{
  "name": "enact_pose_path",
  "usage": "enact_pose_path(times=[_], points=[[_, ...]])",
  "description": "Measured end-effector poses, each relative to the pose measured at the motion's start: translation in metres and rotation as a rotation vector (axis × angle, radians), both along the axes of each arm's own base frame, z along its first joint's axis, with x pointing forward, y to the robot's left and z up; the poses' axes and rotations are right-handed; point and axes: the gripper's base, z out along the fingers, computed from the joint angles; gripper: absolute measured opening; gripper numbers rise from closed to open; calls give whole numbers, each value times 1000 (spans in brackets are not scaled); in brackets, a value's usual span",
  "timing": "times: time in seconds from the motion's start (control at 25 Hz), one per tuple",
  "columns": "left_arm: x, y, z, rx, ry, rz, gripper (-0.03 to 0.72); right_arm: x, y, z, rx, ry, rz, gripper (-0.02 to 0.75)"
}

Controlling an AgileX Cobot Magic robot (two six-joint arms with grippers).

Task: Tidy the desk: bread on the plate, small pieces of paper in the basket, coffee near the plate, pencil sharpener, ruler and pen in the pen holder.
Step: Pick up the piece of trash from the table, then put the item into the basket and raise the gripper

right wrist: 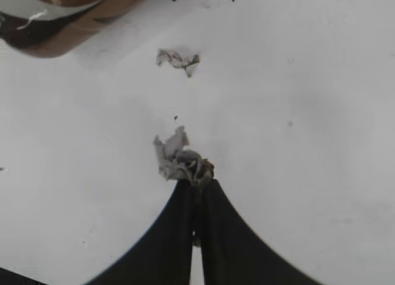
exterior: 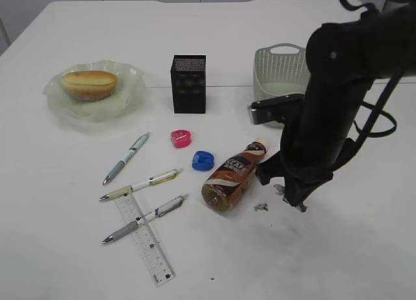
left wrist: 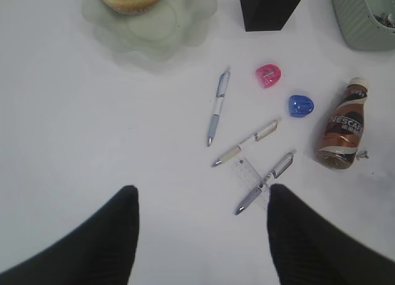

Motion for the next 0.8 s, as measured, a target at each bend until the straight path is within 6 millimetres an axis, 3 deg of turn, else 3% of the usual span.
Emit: enact_pose_path(times=[0.16,0.4,0.6,0.8], points=[[0,0,0,0,0,0,476,1,1,26,15,-30,-4,-5],[0,0,0,0,0,0,475,23,7,69,48,-154,-47,-4],[0,0,0,0,0,0,476,58,-1,108,86,-272,-120,-5],[0,0,0,0,0,0,475,98,-17,125,99,-352,-202,-5]])
